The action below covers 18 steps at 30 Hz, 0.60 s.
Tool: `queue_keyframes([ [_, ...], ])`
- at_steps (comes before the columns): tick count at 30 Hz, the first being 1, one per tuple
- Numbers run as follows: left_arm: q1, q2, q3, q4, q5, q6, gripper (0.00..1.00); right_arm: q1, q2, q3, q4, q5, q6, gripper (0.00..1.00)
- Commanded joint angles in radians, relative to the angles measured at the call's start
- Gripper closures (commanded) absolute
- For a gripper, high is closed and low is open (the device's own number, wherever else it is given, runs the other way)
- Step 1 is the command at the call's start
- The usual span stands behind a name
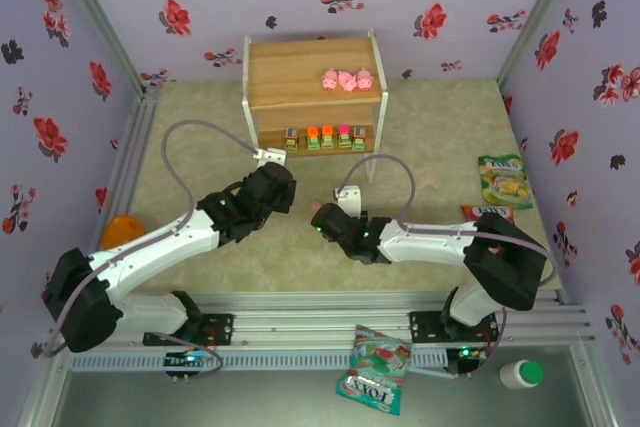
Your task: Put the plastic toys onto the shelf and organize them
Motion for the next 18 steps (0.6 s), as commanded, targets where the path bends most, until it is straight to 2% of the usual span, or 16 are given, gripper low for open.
queue_keyframes([
  [1,0.022,0.020,-0.043,0.082,-0.035,-0.009,0.46,0.008,0.036,0.044,-0.048,0.057,0.085,0.40],
  [10,0.059,0.056,-0.154,0.199,-0.034,-0.001,0.47,0.008,0.125,0.122,-0.090,0.036,0.085,0.39],
  [18,0.079,0.044,-0.156,0.164,-0.017,-0.025,0.47,-0.018,0.148,0.135,-0.121,0.031,0.110,0.39],
])
